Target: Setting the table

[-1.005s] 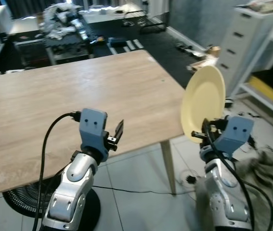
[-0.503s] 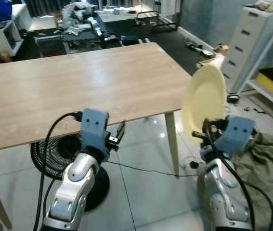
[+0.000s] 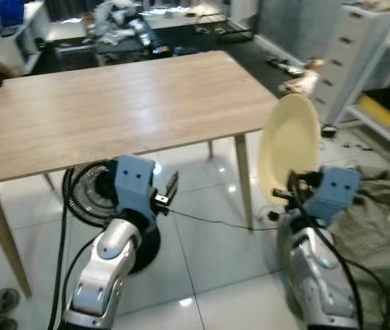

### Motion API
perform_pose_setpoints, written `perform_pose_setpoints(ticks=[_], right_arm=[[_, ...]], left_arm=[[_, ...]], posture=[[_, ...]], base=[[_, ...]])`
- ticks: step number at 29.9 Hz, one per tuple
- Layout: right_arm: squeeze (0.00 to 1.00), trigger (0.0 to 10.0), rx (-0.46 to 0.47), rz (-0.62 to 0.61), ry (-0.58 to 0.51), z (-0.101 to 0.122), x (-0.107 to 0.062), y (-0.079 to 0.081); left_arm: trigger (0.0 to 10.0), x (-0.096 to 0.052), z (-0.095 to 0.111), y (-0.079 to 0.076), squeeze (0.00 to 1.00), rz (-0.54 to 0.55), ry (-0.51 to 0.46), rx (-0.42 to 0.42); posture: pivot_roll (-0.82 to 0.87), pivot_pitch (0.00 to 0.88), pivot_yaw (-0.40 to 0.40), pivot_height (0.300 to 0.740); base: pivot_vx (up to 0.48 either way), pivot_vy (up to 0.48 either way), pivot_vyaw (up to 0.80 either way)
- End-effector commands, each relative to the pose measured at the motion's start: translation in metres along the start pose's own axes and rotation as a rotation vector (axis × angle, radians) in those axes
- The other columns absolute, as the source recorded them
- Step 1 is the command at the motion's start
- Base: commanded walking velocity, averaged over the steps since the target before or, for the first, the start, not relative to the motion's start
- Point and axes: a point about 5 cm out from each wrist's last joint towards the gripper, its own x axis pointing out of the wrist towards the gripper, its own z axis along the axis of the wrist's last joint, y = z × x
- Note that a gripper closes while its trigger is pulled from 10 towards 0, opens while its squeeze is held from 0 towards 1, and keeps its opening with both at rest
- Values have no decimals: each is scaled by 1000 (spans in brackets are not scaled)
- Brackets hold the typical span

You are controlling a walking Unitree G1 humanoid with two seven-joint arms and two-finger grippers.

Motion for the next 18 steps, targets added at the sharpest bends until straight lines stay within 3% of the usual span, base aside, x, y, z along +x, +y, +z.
perform_pose_setpoints(ticks=[1,7,18], right_arm=[[0,10000,8,29,-3,0,-2,8],[0,10000,12,34,2,-1,-2,9],[0,10000,26,33,9,-2,-2,9]], left_arm=[[10000,-3,-5,5,0,19,21,2],[10000,-2,-5,4,0,20,20,-3],[10000,-2,-5,4,0,17,24,-10]], posture=[[-44,0,101,740],[-45,0,101,740],[-47,0,102,740]], base=[[-262,0,0],[-44,0,0],[0,0,-800]])
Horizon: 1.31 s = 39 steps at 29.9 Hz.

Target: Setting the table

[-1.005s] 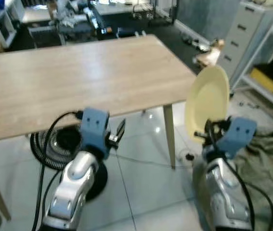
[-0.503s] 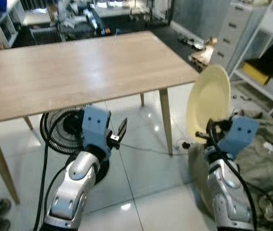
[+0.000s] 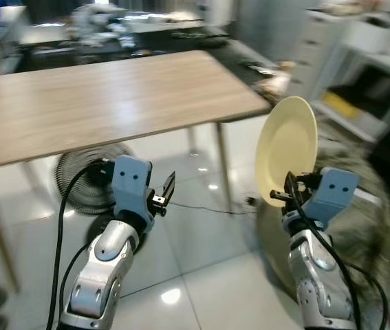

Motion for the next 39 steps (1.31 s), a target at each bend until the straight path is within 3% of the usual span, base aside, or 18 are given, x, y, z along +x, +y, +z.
perform_pose_setpoints(ticks=[1,6,11,12,15,17,20,21,25,32,39], right_arm=[[0,10000,7,7,2,0,-1,2],[0,10000,6,9,6,-1,-1,2],[0,10000,-52,47,83,-17,-6,-1],[0,10000,-116,79,143,-34,-14,-5],[0,10000,-173,115,243,-62,-28,-14],[0,10000,-222,157,320,-83,-42,-22],[0,10000,-243,180,376,-97,-55,-29],[0,10000,-243,180,376,-97,-55,-29],[0,10000,-244,170,418,-108,-64,-41],[0,10000,-232,178,404,-109,-60,-41],[0,10000,-229,183,419,-115,-65,-40]], left_arm=[[10000,-1,-6,0,0,1,27,-1],[10000,-1,-7,0,0,-1,37,1],[10000,-5,-24,0,0,-27,129,22],[10000,-11,-40,5,0,-24,187,20],[10000,-24,-68,17,0,-13,278,59],[10000,-42,-100,29,0,10,412,63],[10000,-62,-127,40,0,36,531,75],[10000,-62,-127,40,0,36,531,75],[10000,-94,-157,53,0,111,685,6],[10000,-104,-168,55,0,126,710,25],[10000,-102,-169,52,0,70,696,106]], posture=[[-46,0,103,740],[-46,0,103,740],[-47,0,103,740],[-48,0,103,740],[-48,0,102,740],[-46,0,100,740],[-46,0,97,740],[-46,0,97,740],[-44,0,95,740],[-42,0,91,740],[-46,0,86,740]], base=[[0,0,-800],[0,0,-800],[0,0,0],[0,0,0],[0,0,-267],[0,0,-800],[0,0,-800],[0,0,-800],[0,0,-800],[0,0,-800],[0,0,-800]])
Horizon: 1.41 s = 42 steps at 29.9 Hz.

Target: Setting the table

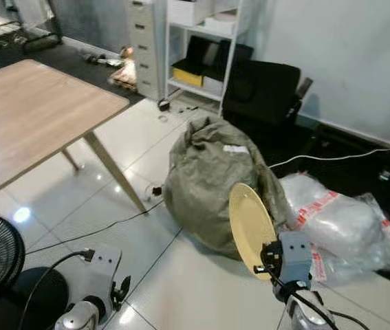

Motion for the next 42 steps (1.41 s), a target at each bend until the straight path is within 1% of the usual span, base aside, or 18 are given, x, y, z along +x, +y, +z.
perform_pose_setpoints(ticks=[1,3,6,8,17,42], right_arm=[[0,10000,3,0,2,-4,-2,0],[0,10000,3,5,14,-8,-6,3],[0,10000,4,10,19,-11,-8,5],[0,10000,9,10,18,-13,-8,7],[0,10000,28,2,24,-15,-8,7],[0,10000,28,9,27,-18,-7,11]], left_arm=[[10000,-1,-6,-2,0,-11,14,42],[10000,1,-4,-3,0,-22,-1,64],[10000,2,-1,-6,0,-43,-12,53],[10000,3,0,-10,0,-68,-26,68],[10000,5,-1,-10,0,-66,-24,63],[10000,7,-2,-11,0,-86,-53,94]], posture=[[-46,0,86,740],[-51,0,88,740],[-52,0,89,740],[-54,0,89,740],[-54,0,88,740],[-57,0,93,740]], base=[[0,0,-800],[0,0,-800],[0,0,-800],[0,0,-800],[0,0,-800],[0,0,-800]])
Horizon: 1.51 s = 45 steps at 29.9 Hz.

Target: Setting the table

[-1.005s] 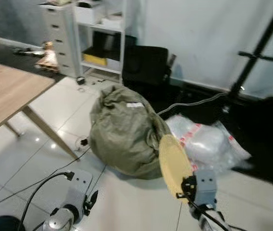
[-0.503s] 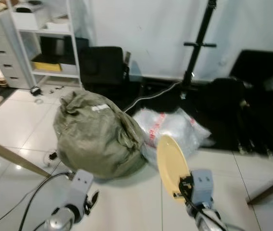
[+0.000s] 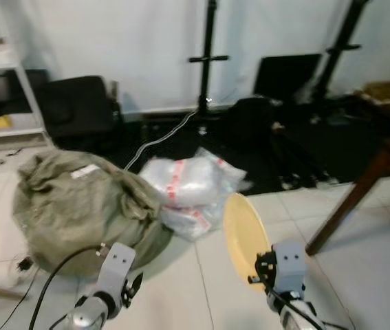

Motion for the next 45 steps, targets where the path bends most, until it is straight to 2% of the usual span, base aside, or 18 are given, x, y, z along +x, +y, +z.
perform_pose_setpoints(ticks=[1,45], right_arm=[[0,10000,5,2,2,-3,-2,2],[0,10000,7,1,-1,-3,-1,4]], left_arm=[[10000,-6,-13,1,0,-1,46,-1],[10000,-5,-13,2,0,-10,39,4]], posture=[[-58,0,93,740],[-56,0,99,740]], base=[[0,0,-800],[0,0,-800]])
